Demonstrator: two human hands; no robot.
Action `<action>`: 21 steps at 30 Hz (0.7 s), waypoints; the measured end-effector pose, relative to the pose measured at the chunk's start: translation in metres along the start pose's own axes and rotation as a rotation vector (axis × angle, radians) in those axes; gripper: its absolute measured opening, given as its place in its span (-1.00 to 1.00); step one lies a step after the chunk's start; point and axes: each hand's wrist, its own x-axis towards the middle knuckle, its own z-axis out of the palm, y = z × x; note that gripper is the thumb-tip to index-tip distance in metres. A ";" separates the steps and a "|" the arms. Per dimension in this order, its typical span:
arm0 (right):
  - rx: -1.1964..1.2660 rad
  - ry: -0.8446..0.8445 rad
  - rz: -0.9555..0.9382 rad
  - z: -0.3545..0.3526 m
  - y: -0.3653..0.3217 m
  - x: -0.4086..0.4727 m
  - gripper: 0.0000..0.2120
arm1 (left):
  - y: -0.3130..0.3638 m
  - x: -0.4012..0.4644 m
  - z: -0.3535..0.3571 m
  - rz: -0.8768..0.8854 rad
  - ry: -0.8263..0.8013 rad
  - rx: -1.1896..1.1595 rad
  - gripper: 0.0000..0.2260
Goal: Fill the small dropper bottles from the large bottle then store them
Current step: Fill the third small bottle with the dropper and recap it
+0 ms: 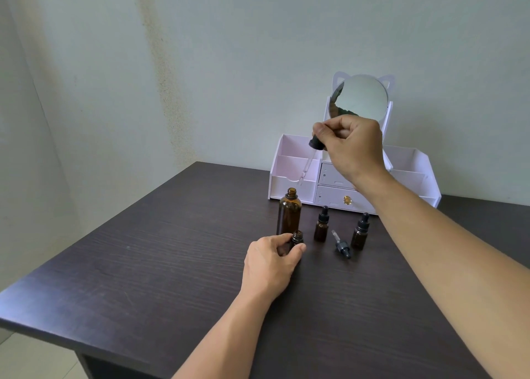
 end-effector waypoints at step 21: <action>-0.145 -0.166 0.081 0.003 0.028 -0.043 -0.87 | 0.001 0.002 -0.001 -0.017 0.004 0.020 -0.57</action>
